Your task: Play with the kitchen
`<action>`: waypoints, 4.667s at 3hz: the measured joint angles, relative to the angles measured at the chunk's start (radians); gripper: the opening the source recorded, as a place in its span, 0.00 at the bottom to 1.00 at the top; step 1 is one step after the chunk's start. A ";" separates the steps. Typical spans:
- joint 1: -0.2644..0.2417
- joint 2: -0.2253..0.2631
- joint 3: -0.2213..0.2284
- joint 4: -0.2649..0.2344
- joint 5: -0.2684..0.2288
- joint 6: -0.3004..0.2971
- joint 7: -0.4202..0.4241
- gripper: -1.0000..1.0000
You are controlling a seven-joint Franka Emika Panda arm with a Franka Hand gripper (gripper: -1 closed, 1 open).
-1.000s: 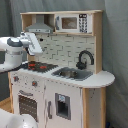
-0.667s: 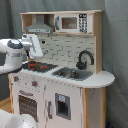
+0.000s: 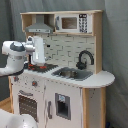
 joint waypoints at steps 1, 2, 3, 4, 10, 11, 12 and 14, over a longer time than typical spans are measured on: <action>-0.002 0.014 0.016 -0.022 0.034 -0.055 0.111 1.00; -0.009 0.035 0.045 -0.033 0.087 -0.108 0.209 1.00; -0.023 0.059 0.073 -0.032 0.149 -0.151 0.285 1.00; -0.043 0.079 0.079 -0.029 0.227 -0.177 0.343 1.00; -0.255 0.270 0.089 0.085 0.694 -0.196 0.506 1.00; -0.263 0.342 0.119 0.125 0.694 -0.196 0.559 1.00; -0.314 0.397 0.175 0.154 0.694 -0.192 0.578 1.00; -0.352 0.416 0.210 0.295 0.687 -0.296 0.581 1.00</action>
